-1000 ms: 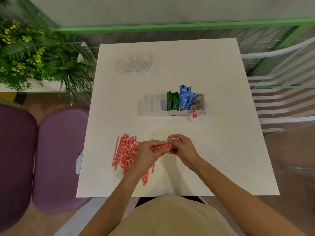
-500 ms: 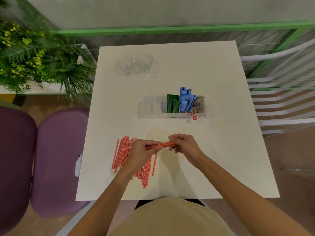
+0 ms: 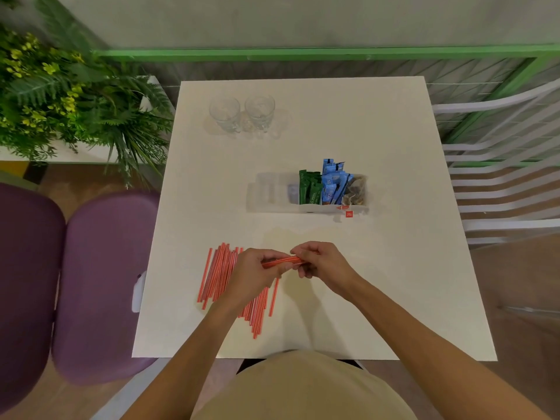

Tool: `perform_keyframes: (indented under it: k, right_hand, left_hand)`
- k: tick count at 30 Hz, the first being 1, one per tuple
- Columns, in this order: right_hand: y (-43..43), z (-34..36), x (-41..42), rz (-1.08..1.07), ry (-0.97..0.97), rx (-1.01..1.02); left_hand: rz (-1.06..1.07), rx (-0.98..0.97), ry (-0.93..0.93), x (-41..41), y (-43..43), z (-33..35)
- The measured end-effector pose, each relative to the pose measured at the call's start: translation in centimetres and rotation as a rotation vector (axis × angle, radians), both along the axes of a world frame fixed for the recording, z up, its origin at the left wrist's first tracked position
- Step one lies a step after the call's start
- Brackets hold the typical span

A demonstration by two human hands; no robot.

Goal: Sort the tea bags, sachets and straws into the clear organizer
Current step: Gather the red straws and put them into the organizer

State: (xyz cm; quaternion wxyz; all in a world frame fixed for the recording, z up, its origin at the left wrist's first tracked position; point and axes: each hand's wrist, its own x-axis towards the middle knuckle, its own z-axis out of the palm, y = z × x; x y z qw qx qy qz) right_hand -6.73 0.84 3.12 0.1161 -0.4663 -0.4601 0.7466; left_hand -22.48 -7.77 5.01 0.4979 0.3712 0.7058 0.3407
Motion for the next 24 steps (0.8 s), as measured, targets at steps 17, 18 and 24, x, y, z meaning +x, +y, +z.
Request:
perform_keyframes:
  k: [17, 18, 24]
  right_hand:
    - [7.8, 2.4, -2.9, 0.436, -0.100, 0.294]
    - [8.6, 2.9, -3.1, 0.465, -0.106, 0.304]
    - [13.2, 4.6, -5.5, 0.535, -0.167, 0.389]
  left_hand:
    - [0.064, -0.053, -0.135, -0.4, 2.5, -2.0]
    - [0.117, -0.041, -0.205, -0.5, 2.8, -1.9]
    - [0.324, 0.031, -0.538, -1.4, 6.3, -1.7]
